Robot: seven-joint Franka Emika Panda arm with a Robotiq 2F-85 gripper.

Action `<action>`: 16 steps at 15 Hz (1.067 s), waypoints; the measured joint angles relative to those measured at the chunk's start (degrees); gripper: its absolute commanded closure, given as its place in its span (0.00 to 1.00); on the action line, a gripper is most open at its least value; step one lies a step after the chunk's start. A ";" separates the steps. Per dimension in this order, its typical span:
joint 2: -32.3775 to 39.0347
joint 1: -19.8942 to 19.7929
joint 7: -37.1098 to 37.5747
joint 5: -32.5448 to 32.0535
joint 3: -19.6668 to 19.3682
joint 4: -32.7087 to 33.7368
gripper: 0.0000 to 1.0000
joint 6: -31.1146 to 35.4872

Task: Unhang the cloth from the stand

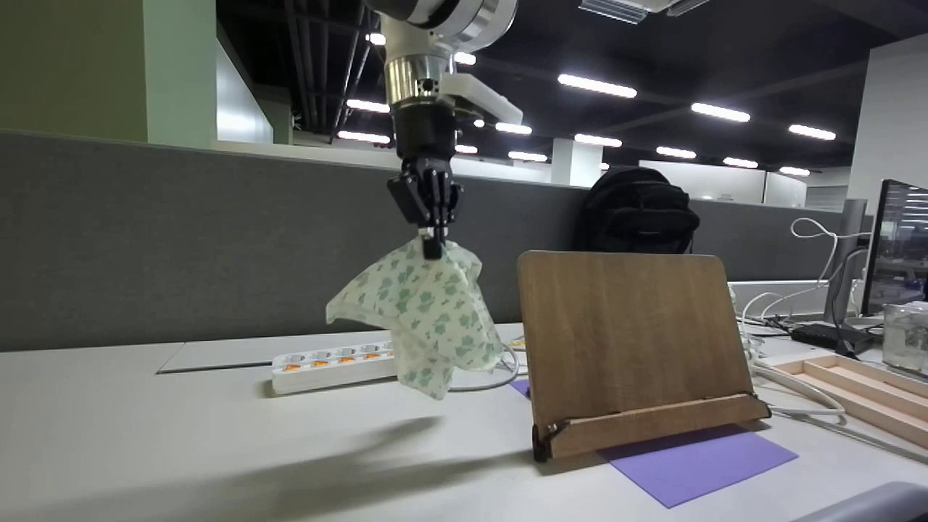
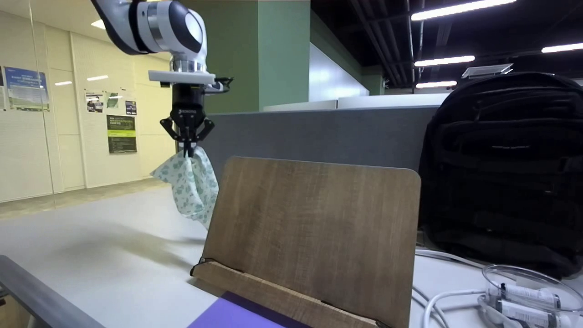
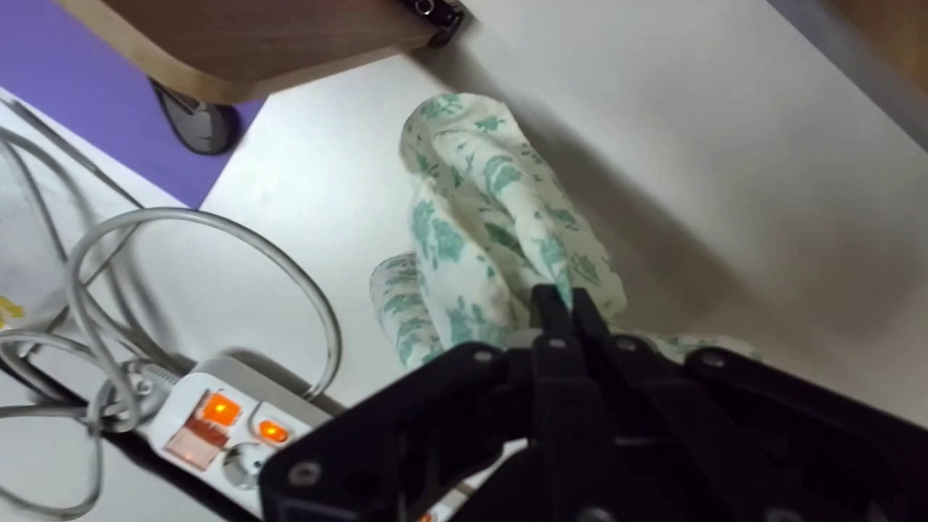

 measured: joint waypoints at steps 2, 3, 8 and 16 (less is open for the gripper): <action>3.74 1.54 2.21 -1.76 0.59 0.78 0.99 0.22; 5.46 2.26 3.81 -3.00 0.68 1.10 0.99 0.64; 11.64 6.01 11.15 -10.26 0.72 1.35 0.69 7.06; 14.05 8.77 13.26 -7.58 1.65 2.63 0.16 -3.15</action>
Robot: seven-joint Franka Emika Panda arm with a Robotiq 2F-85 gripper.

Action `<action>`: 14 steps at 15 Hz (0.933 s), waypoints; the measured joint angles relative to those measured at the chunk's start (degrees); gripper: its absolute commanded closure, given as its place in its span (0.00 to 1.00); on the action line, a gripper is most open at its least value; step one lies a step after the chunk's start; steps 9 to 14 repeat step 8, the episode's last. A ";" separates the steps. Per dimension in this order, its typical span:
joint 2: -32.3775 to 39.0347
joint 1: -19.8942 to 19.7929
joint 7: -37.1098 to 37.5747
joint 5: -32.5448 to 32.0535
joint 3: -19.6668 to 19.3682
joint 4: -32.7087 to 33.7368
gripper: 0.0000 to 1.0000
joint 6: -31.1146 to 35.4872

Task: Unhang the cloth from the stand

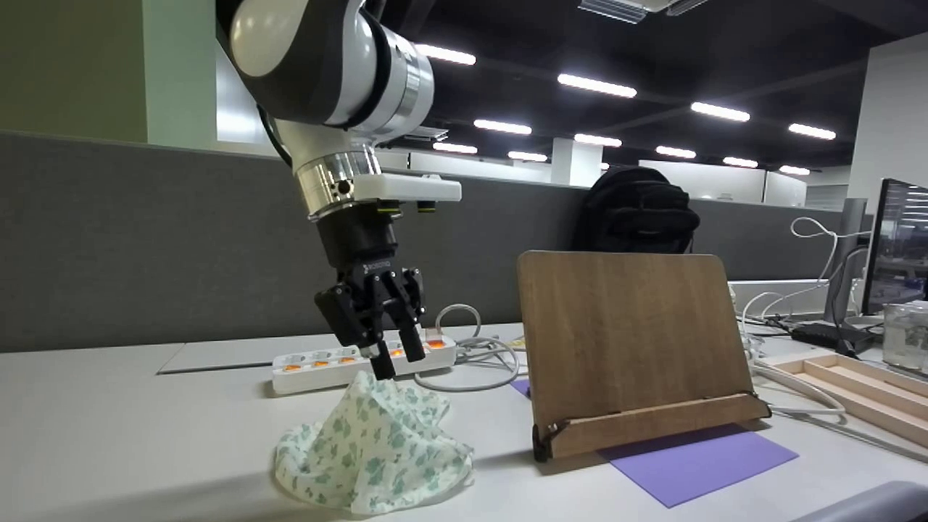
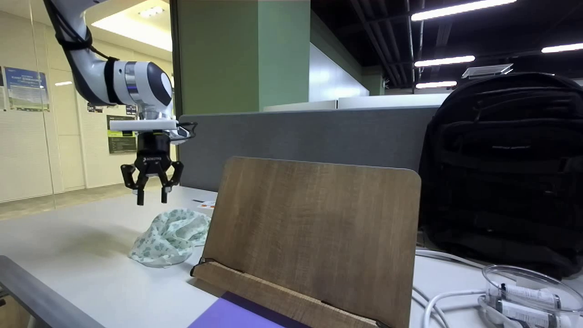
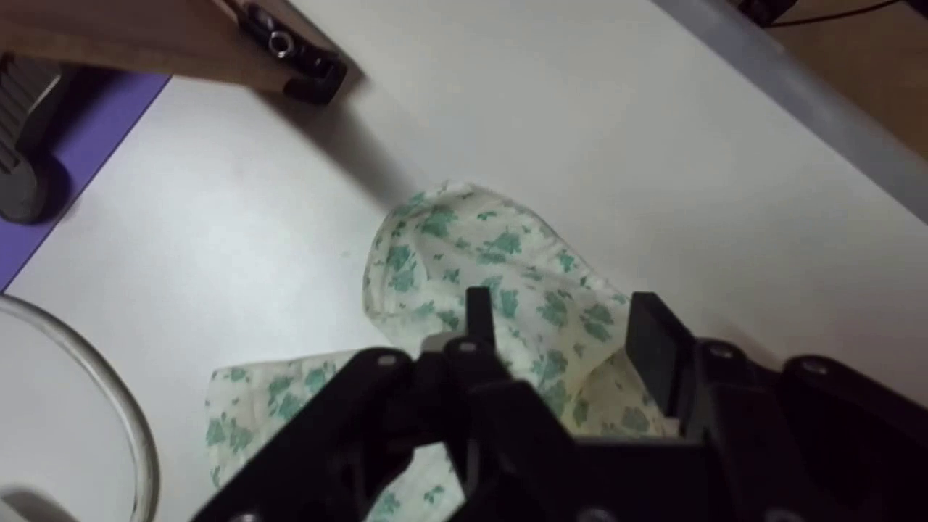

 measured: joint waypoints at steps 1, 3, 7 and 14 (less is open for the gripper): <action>-0.01 -0.09 0.48 0.45 -0.02 0.53 0.10 -1.53; -0.14 -0.51 1.43 0.58 -0.22 1.17 0.01 -2.42; -0.33 -1.22 2.26 0.01 -1.28 1.33 0.00 -2.35; -0.33 -1.34 2.48 -0.23 -1.60 1.30 0.00 -2.13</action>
